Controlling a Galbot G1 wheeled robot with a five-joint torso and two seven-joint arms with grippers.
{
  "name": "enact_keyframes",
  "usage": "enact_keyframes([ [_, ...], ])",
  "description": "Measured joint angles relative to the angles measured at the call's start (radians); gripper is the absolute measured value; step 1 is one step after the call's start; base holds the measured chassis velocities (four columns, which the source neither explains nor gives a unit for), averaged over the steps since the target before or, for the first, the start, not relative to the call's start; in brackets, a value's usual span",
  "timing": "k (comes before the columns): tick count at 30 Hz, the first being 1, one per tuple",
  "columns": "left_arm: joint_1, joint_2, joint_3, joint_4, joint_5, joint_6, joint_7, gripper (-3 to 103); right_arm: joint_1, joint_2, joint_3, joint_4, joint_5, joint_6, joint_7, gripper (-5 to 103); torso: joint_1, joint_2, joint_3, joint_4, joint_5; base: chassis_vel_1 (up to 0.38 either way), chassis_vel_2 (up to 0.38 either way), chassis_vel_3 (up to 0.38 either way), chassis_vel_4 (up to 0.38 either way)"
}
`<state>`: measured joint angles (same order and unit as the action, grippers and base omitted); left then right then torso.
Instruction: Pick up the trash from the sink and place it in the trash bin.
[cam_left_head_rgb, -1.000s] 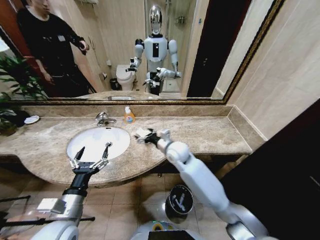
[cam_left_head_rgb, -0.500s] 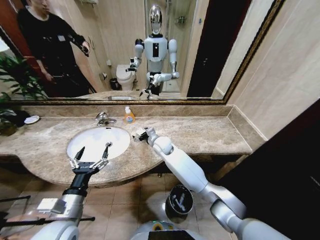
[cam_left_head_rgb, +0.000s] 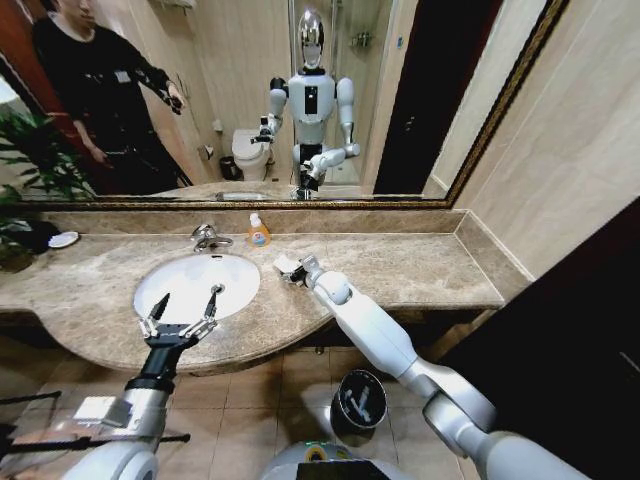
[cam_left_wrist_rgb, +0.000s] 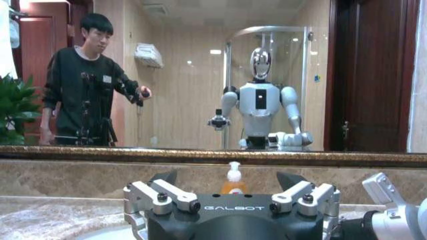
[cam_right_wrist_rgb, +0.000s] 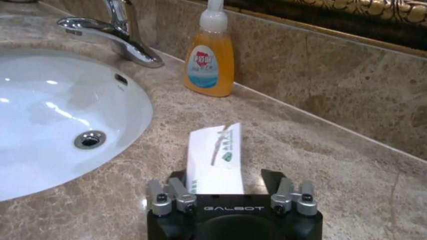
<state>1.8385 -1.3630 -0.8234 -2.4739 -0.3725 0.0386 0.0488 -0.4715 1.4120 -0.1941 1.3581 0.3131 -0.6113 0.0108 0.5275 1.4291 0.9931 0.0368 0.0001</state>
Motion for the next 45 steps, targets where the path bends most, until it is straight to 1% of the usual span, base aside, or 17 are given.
enact_keyframes([
  [2, 0.0, 0.0, 0.0, 0.0, 0.0, 0.0, 0.0, 100, 0.001, -0.001, 0.0, 0.0, 0.003, 0.0, -0.001, 67, 0.0, 0.0, 0.0, 0.0, 0.0, 0.0, 0.0, 0.0, 0.0],
  [4, 0.0, 0.0, 0.0, 0.0, 0.0, 0.0, 0.0, 100, 0.007, -0.003, -0.001, 0.0, 0.017, -0.003, -0.006, 51, 0.0, 0.0, 0.0, 0.0, 0.0, 0.0, 0.0, 0.0, 0.0],
  [7, 0.0, 0.0, 0.0, 0.0, 0.0, 0.0, 0.0, 100, 0.007, -0.003, -0.001, -0.002, 0.018, -0.002, -0.008, 45, 0.0, 0.0, 0.0, 0.0, 0.0, 0.0, 0.0, 0.0, 0.0],
  [13, 0.0, 0.0, 0.0, 0.0, 0.0, 0.0, 0.0, 100, -0.012, -0.016, 0.012, 0.03, 0.026, 0.0, 0.003, 24, 0.0, 0.0, 0.0, 0.0002, 0.0, 0.0, 0.0, 0.0, 0.0],
  [20, 0.0, 0.0, 0.0, 0.0, 0.0, 0.0, 0.0, 100, -0.062, -0.12, 0.086, 0.221, 0.106, -0.039, 0.035, 7, 0.0, 0.0, 0.0, 0.0003, 0.0002, 0.0, 0.0, 0.0, 0.0],
  [23, 0.0, 0.0, 0.0, 0.0, 0.0, 0.0, 0.0, 100, -0.127, -0.257, 0.209, 0.41, 0.23, -0.103, 0.038, 1, 0.0, 0.0, 0.0, 0.0001, 0.0002, 0.0, 0.0, 0.0, 0.0],
  [24, 0.0, 0.0, 0.0, 0.0, 0.0, 0.0, 0.0, 100, -0.127, -0.257, 0.209, 0.41, 0.23, -0.103, 0.038, 1, 0.0, 0.0, 0.0, 0.0001, 0.0002, 0.0, 0.0, 0.0, 0.0],
  [26, 0.0, 0.0, 0.0, 0.0, 0.0, 0.0, 0.0, 100, -0.208, -0.39, 0.298, 0.55, 0.302, -0.118, 0.025, 0, 0.0, 0.0, 0.0, -0.0003, 0.0002, 0.0, 0.0, 0.0, 0.0],
  [27, 0.0, 0.0, 0.0, 0.0, 0.0, 0.0, 0.0, 100, -0.208, -0.39, 0.298, 0.55, 0.302, -0.118, 0.025, 0, 0.0, 0.0, 0.0, -0.0003, 0.0002, 0.0, 0.0, 0.0, 0.0],
  [29, 0.0, 0.0, 0.0, 0.0, 0.0, 0.0, 0.0, 100, -0.303, -0.514, 0.378, 0.631, 0.344, -0.121, 0.013, 0, 0.0, 0.0, 0.0, -0.0001, 0.0004, 0.0, 0.0, 0.0, 0.0],
  [32, 0.0, 0.0, 0.0, 0.0, 0.0, 0.0, 0.0, 100, -0.422, -0.579, 0.477, 0.652, 0.362, -0.121, 0.011, 0, 0.0, 0.0, 0.0, -0.0003, 0.0003, 0.0, 0.0, 0.0, 0.0],
  [33, 0.0, 0.0, 0.0, 0.0, 0.0, 0.0, 0.0, 100, -0.422, -0.579, 0.477, 0.652, 0.362, -0.121, 0.011, 0, 0.0, 0.0, 0.0, -0.0003, 0.0003, 0.0, 0.0, 0.0, 0.0],
  [35, 0.0, 0.0, 0.0, 0.0, 0.0, 0.0, 0.001, 100, -0.574, -0.582, 0.645, 0.653, 0.375, -0.121, 0.017, 0, 0.0, 0.0, 0.0, 0.0001, 0.0004, 0.0, 0.0, 0.0, 0.0],
  [40, 0.0, 0.0, 0.0, 0.0, 0.0, 0.0, 0.0, 100, -0.755, -0.557, 0.807, 0.648, 0.406, -0.121, -0.026, 0, 0.0, 0.0, 0.0, 0.0, 0.0007, 0.0, 0.0, 0.0, 0.0],
  [41, 0.0, 0.0, 0.0, 0.0, 0.0, 0.0, 0.0, 100, -0.852, -0.538, 0.895, 0.647, 0.416, -0.121, -0.09, 0, 0.0, 0.0, 0.0, -0.0002, 0.0008, 0.0, 0.0, 0.0, 0.0],
  [44, 0.0, 0.0, 0.0, 0.0, 0.0, 0.0, 0.0, 100, -0.908, -0.527, 0.96, 0.646, 0.411, -0.121, -0.16, 0, 0.0, 0.0, 0.0, 0.0, 0.0008, 0.0, 0.0, 0.0, 0.0],
  [45, 0.0, 0.0, 0.0, 0.0, 0.0, 0.0, 0.0, 100, -0.968, -0.516, 1.037, 0.635, 0.38, -0.114, -0.282, 0, 0.0, 0.0, 0.0, 0.0, -0.0004, 0.0, 0.0, 0.0, 0.0],
])
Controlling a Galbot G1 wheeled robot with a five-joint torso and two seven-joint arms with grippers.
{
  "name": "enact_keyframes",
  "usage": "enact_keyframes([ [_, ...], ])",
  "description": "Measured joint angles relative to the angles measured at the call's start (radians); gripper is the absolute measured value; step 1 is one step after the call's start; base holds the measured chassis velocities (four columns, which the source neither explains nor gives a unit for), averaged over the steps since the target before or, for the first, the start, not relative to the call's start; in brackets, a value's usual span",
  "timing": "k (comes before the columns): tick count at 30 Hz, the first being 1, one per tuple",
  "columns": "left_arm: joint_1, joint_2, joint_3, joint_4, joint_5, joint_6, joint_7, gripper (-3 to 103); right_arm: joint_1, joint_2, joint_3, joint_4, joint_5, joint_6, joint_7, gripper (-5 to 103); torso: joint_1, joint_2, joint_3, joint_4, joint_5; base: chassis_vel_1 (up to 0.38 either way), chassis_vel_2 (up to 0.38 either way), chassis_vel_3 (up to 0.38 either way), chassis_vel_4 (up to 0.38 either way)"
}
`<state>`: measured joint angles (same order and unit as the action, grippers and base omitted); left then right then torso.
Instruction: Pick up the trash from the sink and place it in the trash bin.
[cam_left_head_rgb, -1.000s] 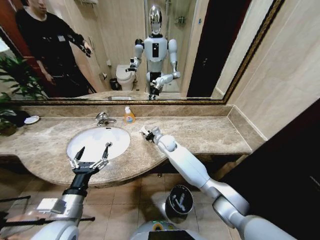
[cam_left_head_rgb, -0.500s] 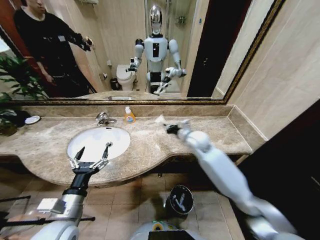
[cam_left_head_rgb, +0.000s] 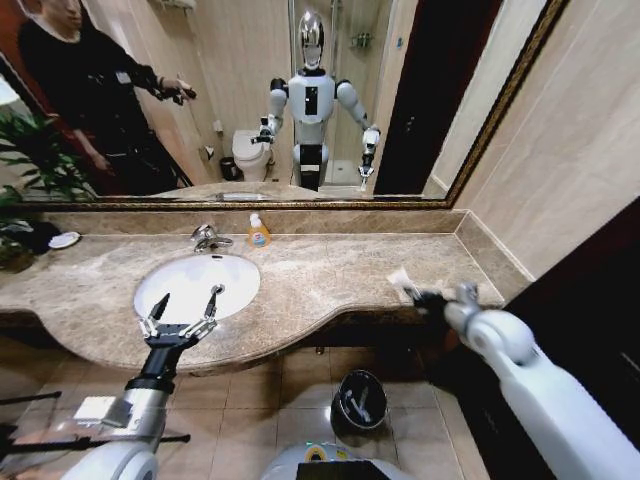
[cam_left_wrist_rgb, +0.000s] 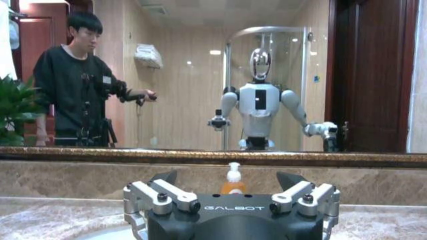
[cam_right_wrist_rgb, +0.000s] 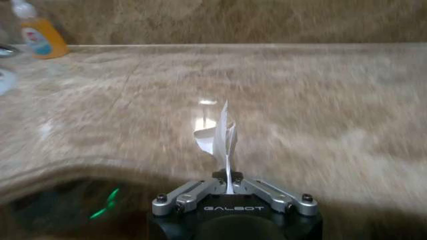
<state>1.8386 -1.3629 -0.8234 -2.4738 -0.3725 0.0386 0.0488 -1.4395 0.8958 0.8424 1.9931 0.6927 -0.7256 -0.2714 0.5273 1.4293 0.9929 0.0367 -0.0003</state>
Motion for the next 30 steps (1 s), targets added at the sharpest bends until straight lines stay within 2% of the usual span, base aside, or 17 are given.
enact_keyframes([
  [1, 0.0, 0.0, 0.0, 0.0, 0.0, 0.0, 0.0, 100, -0.05, 0.009, 0.052, -0.017, -0.034, 0.035, -0.115, 0, 0.0, 0.0, 0.0, -0.0001, 0.0001, 0.0, 0.0, 0.0, 0.0],
  [2, 0.0, 0.0, 0.0, 0.0, 0.0, 0.0, 0.0, 100, -0.05, 0.009, 0.052, -0.017, -0.034, 0.035, -0.115, 0, 0.0, 0.0, 0.0, -0.0001, 0.0001, 0.0, 0.0, 0.0, 0.0],
  [3, 0.0, 0.0, 0.0, 0.0, 0.0, 0.0, 0.0, 100, -0.089, 0.017, 0.082, -0.035, -0.058, 0.087, -0.202, 0, 0.0, 0.0, 0.0, -0.0001, 0.0002, 0.0, 0.0, 0.0, 0.0],
  [4, 0.0, 0.0, 0.0, 0.0, 0.0, 0.0, 0.0, 100, -0.089, 0.017, 0.082, -0.035, -0.058, 0.087, -0.202, 0, 0.0, 0.0, 0.0, -0.0001, 0.0002, 0.0, 0.0, 0.0, 0.0],
  [6, 0.0, 0.0, 0.0, 0.0, 0.0, 0.0, 0.0, 100, -0.165, 0.032, 0.098, -0.097, -0.117, 0.279, -0.401, 0, 0.0, 0.0, 0.0, -0.0001, 0.0006, 0.0, 0.0, 0.0, 0.0],
  [7, 0.0, 0.0, 0.0, 0.0, 0.0, 0.0, 0.0, 100, -0.165, 0.032, 0.098, -0.097, -0.117, 0.279, -0.401, 0, 0.0, 0.0, 0.0, -0.0001, 0.0006, 0.0, 0.0, 0.0, 0.0],
  [9, 0.0, 0.0, 0.0, 0.0, 0.0, 0.0, 0.0, 100, -0.19, 0.054, 0.073, -0.151, -0.205, 0.393, -0.519, 0, 0.0, 0.0, 0.0, -0.0002, 0.0003, 0.0, 0.0, 0.0, 0.0],
  [10, 0.0, 0.0, 0.0, 0.0, 0.0, 0.0, 0.0, 100, -0.19, 0.066, 0.044, -0.171, -0.234, 0.422, -0.523, 0, 0.0, 0.0, 0.0, 0.0, 0.0002, 0.0, 0.0, 0.0, 0.0],
  [14, 0.0, 0.0, 0.0, 0.0, 0.0, 0.0, 0.0, 100, -0.167, 0.095, -0.024, -0.216, -0.292, 0.461, -0.502, 0, 0.0, 0.0, 0.0, 0.0, 0.0004, 0.0, 0.0, 0.0, 0.0],
  [17, 0.0, 0.0, 0.0, 0.0, 0.0, 0.0, 0.0, 100, -0.122, 0.127, -0.118, -0.286, -0.364, 0.502, -0.452, 0, 0.0, 0.0, 0.0, 0.0003, 0.0002, 0.0, 0.0, 0.0, 0.0],
  [19, 0.0, 0.0, 0.0, 0.0, 0.0, 0.0, 0.0, 100, -0.06, 0.17, -0.21, -0.4, -0.467, 0.549, -0.401, 0, 0.0, 0.0, 0.0, 0.0003, 0.0002, 0.0, 0.0, 0.0, 0.0],
  [23, 0.0, 0.0, 0.0, 0.0, 0.0, 0.0, 0.0, 100, -0.007, 0.203, -0.27, -0.511, -0.561, 0.576, -0.354, 0, 0.0, 0.0, 0.0, 0.0001, 0.0001, 0.0, 0.0, 0.0, 0.0],
  [24, 0.0, 0.0, 0.0, 0.0, 0.0, 0.0, 0.0, 100, 0.017, 0.215, -0.295, -0.565, -0.602, 0.592, -0.33, 0, 0.0, 0.0, 0.0, 0.0001, 0.0, 0.0, 0.0, 0.0, 0.0],
  [25, 0.0, 0.0, 0.0, 0.0, 0.0, 0.0, 0.0, 100, 0.102, 0.257, -0.373, -0.772, -0.762, 0.724, -0.189, 0, 0.0, 0.0, 0.0, 0.0, 0.0002, 0.0, 0.0, 0.0, 0.0],
  [26, 0.0, 0.0, 0.0, 0.0, 0.0, 0.0, 0.0, 100, 0.102, 0.257, -0.373, -0.772, -0.762, 0.724, -0.189, 0, 0.0, 0.0, 0.0, 0.0, 0.0002, 0.0, 0.0, 0.0, 0.0],
  [28, 0.0, 0.0, 0.0, 0.0, 0.0, 0.0, 0.0, 100, 0.146, 0.304, -0.385, -0.871, -0.855, 0.754, -0.131, 0, 0.0, 0.0, 0.0, 0.0002, 0.0002, 0.0, 0.0, 0.0, 0.0],
  [30, 0.0, 0.0, 0.0, 0.0, 0.0, 0.0, 0.0, 100, 0.157, 0.323, -0.389, -0.901, -0.876, 0.756, -0.114, 0, 0.0, 0.0, 0.0, 0.0002, 0.0004, 0.0, 0.0, 0.0, 0.0],
])
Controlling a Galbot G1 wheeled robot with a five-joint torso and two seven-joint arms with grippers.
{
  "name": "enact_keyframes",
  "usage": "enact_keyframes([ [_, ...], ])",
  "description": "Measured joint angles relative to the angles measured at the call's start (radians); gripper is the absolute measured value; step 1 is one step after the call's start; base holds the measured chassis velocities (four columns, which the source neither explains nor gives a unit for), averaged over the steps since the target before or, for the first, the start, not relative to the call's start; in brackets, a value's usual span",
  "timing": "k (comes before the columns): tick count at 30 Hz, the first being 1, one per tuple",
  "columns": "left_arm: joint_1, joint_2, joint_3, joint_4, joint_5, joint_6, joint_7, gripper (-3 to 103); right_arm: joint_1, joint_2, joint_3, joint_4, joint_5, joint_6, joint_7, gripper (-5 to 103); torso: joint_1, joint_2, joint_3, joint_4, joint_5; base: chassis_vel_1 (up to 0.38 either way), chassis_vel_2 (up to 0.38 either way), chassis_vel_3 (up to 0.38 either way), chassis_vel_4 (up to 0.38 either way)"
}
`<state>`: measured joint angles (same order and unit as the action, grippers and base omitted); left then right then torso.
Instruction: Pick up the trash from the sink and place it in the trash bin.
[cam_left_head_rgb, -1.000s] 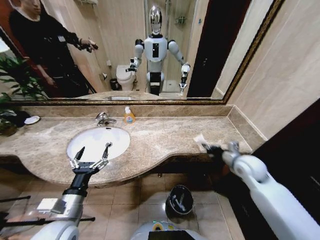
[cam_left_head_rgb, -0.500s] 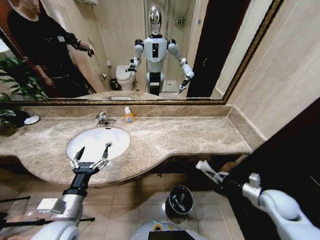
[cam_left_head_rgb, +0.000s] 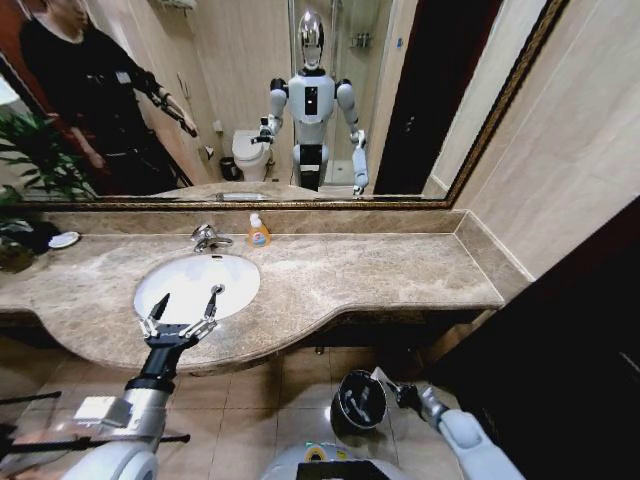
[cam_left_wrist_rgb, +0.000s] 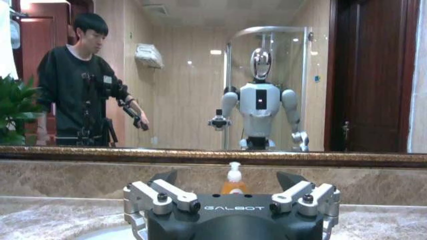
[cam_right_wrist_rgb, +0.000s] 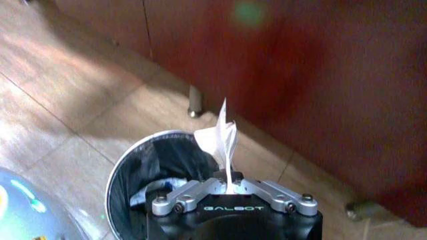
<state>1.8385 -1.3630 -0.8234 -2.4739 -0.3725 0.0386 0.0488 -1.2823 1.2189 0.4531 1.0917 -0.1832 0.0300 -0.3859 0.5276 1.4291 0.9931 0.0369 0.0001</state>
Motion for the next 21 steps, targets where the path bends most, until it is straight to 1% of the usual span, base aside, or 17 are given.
enact_keyframes([
  [2, 0.0, 0.0, 0.0, 0.0, 0.0, 0.0, 0.0, 100, 0.009, 0.032, -0.004, -0.027, -0.043, -0.012, 0.007, 0, 0.0, 0.0, 0.0, 0.0, -0.0001, 0.0, 0.0, 0.0, 0.0],
  [5, 0.0, 0.0, 0.0, 0.0, 0.0, 0.0, 0.0, 100, 0.009, 0.047, -0.014, -0.041, -0.058, -0.012, 0.006, 0, 0.0, 0.0, 0.0, -0.0001, -0.0007, 0.0, 0.0, 0.0, 0.0],
  [12, 0.0, 0.0, 0.0, 0.0, 0.0, 0.0, 0.0, 100, 0.018, 0.087, -0.028, -0.051, -0.073, -0.001, 0.006, 0, 0.0, 0.0, 0.0, -0.0001, -0.0002, 0.0, 0.0, 0.0, 0.0],
  [13, 0.0, 0.0, 0.0, 0.0, 0.0, 0.0, 0.0, 100, 0.018, 0.093, -0.036, -0.039, -0.077, -0.011, 0.006, -1, 0.0, 0.0, 0.0, -0.0001, 0.0, 0.0, 0.0, 0.0, 0.0],
  [14, 0.0, 0.0, 0.0, 0.0, 0.0, 0.0, 0.0, 100, 0.018, 0.096, -0.044, -0.028, -0.082, -0.021, 0.011, 2, 0.0, 0.0, 0.0, 0.0, -0.0002, 0.0, 0.0, 0.0, 0.0],
  [16, 0.0, 0.0, 0.0, 0.0, 0.0, 0.0, 0.0, 100, 0.02, 0.099, -0.048, -0.023, -0.087, -0.024, 0.014, 2, 0.0, 0.0, 0.0, -0.0001, -0.0003, 0.0, 0.0, 0.0, 0.0],
  [17, 0.0, 0.0, 0.0, 0.0, 0.0, 0.0, 0.0, 100, 0.022, 0.1, -0.053, -0.018, -0.093, -0.024, 0.014, 10, 0.0, 0.0, 0.0, -0.0001, 0.0, 0.0, 0.0, 0.0, 0.0],
  [18, 0.0, 0.0, 0.0, 0.0, 0.0, 0.0, 0.0, 100, 0.022, 0.1, -0.053, -0.018, -0.093, -0.024, 0.014, 10, 0.0, 0.0, 0.0, -0.0001, 0.0, 0.0, 0.0, 0.0, 0.0],
  [20, 0.0, 0.0, 0.0, 0.0, 0.0, 0.0, 0.0, 100, 0.026, 0.099, -0.058, -0.009, -0.096, -0.028, 0.017, 21, 0.0, 0.0, 0.0, -0.0001, -0.0002, 0.0, 0.0, 0.0, 0.0],
  [21, 0.0, 0.0, 0.0, 0.0, 0.0, 0.0, 0.0, 100, 0.026, 0.099, -0.058, -0.009, -0.096, -0.028, 0.017, 21, 0.0, 0.0, 0.0, -0.0001, -0.0002, 0.0, 0.0, 0.0, 0.0],
])
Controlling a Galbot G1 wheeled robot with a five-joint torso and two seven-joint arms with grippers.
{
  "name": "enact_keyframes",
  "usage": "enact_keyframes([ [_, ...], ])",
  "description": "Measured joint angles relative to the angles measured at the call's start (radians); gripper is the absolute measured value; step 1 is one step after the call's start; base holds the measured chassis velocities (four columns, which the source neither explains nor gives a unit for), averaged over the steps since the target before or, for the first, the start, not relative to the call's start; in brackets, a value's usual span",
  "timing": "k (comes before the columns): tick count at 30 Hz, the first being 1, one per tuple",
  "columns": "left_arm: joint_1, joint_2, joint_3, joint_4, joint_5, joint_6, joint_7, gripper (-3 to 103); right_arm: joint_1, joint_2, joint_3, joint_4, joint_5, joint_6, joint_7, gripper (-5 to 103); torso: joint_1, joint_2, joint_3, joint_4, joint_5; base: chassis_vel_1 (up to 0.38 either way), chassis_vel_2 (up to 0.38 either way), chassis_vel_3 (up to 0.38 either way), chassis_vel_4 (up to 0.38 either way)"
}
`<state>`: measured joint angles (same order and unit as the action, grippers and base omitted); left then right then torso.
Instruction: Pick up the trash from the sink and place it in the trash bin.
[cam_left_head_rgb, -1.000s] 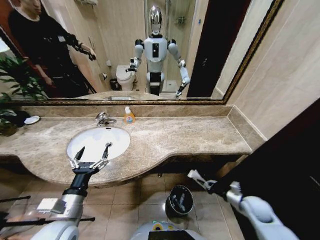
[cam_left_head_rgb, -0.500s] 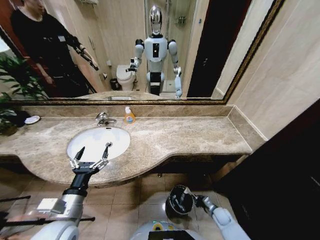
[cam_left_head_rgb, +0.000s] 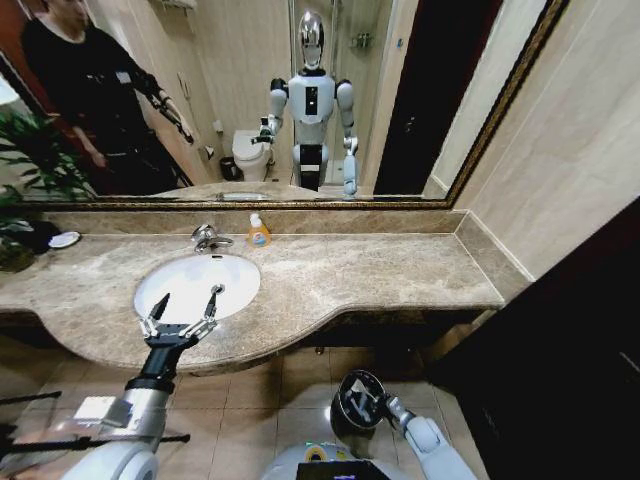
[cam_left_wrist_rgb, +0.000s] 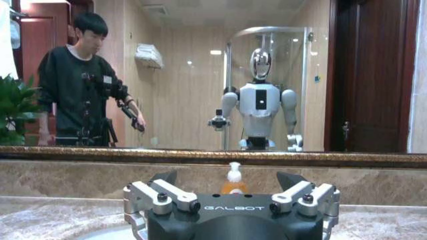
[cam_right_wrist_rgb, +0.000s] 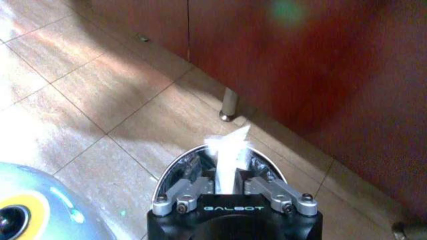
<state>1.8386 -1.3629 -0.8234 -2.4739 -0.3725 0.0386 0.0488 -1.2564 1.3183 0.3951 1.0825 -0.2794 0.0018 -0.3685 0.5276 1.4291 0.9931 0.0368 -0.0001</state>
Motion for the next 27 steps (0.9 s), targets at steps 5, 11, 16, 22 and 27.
enact_keyframes([
  [5, 0.0, 0.0, 0.0, 0.0, 0.0, 0.0, 0.0, 100, 0.0, 0.0, -0.01, 0.008, 0.002, -0.006, 0.022, 37, 0.0, 0.0, 0.0, 0.0, 0.0, 0.0, 0.0, 0.0, 0.0],
  [11, 0.0, 0.0, 0.0, 0.0, 0.0, 0.0, 0.0, 100, -0.015, -0.003, -0.005, 0.046, 0.019, -0.033, 0.032, 65, 0.0, 0.0, 0.0, 0.0, 0.0004, 0.0, 0.0, 0.0, 0.0],
  [16, 0.0, 0.0, 0.0, 0.0, 0.0, 0.0, 0.0, 100, -0.089, -0.063, 0.064, 0.186, 0.173, -0.056, 0.067, 86, 0.0, 0.0, 0.0, 0.0002, 0.0005, 0.0, 0.0, 0.0, 0.0],
  [22, 0.0, 0.0, 0.0, 0.0, 0.0, 0.0, 0.0, 100, -0.273, -0.14, 0.265, 0.44, 0.414, -0.018, 0.06, 100, 0.0, 0.0, 0.0, -0.0001, 0.0004, 0.0, 0.0, 0.0, 0.0],
  [27, 0.0, 0.0, 0.0, 0.0, 0.0, 0.0, 0.0, 100, -0.407, -0.148, 0.456, 0.646, 0.622, 0.033, 0.023, 100, 0.0, 0.0, 0.0, -0.0002, -0.0009, 0.0, 0.0, 0.0, 0.0],
])
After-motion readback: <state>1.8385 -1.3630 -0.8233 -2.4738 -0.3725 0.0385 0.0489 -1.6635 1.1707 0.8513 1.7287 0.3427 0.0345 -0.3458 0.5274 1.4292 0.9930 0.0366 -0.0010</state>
